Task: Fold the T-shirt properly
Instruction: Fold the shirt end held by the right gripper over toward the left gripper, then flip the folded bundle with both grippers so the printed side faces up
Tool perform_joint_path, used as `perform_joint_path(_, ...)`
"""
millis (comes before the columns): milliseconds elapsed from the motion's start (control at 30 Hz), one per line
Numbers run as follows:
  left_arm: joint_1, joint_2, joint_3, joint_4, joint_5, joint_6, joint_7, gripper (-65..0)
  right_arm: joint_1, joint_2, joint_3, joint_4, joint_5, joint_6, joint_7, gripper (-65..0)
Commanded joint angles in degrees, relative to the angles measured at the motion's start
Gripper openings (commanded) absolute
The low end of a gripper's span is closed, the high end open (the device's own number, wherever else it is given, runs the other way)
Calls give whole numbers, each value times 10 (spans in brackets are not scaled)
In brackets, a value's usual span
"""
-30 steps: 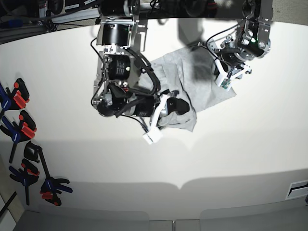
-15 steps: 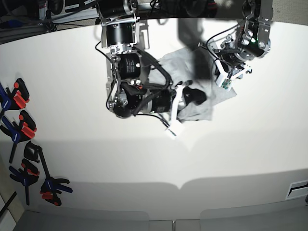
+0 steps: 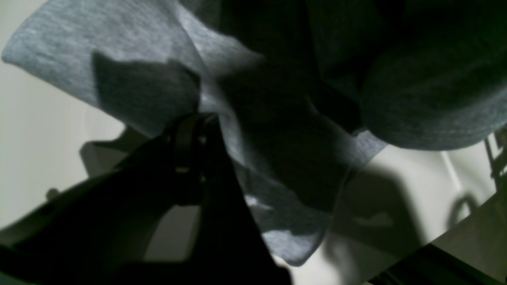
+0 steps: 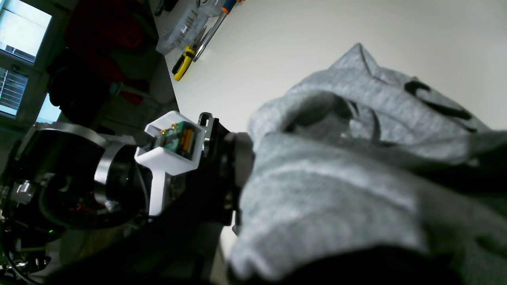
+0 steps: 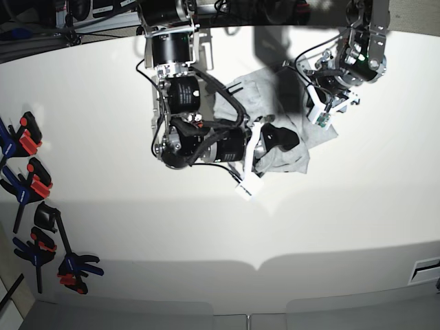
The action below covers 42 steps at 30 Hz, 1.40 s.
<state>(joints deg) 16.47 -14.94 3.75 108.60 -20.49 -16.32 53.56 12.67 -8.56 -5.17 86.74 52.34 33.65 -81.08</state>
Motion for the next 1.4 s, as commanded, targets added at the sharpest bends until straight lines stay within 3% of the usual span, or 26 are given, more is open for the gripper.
perform_joint_path(0, -5, -3, -2, 9, -4, -4, -13, -287, 14, -4, -2, 12, 19, 11, 11, -650)
perform_joint_path(267, -5, -3, -28, 46, -5, -3, -53, -287, 14, -4, -2, 12, 19, 11, 11, -650)
perform_joint_path(433, -4, -3, -75, 96, -3, -3, -48, -287, 14, -4, -2, 12, 19, 11, 11, -650)
perform_joint_path(533, -4, -3, -110, 99, 35, -1, -47, -287, 14, -4, -2, 12, 19, 11, 11, -650)
perform_joint_path(667, -4, -3, -155, 99, 91, 37, -43, -287, 14, -4, -2, 12, 19, 11, 11, -650)
perform_joint_path(1100, -4, -3, -175, 99, 63, 39, -41, -287, 14, -4, -2, 12, 20, 11, 11, -644)
perform_joint_path(1233, -4, -3, -175, 99, 63, 39, -41, -287, 14, -4, -2, 12, 64, 11, 11, -408)
perform_joint_path(1267, -4, -3, -175, 99, 63, 39, -41, -287, 14, -4, -2, 12, 80, 11, 11, -379)
perform_joint_path(1367, -4, -3, -175, 99, 63, 39, -41, -287, 14, -4, -2, 12, 134, 21, 11, -371)
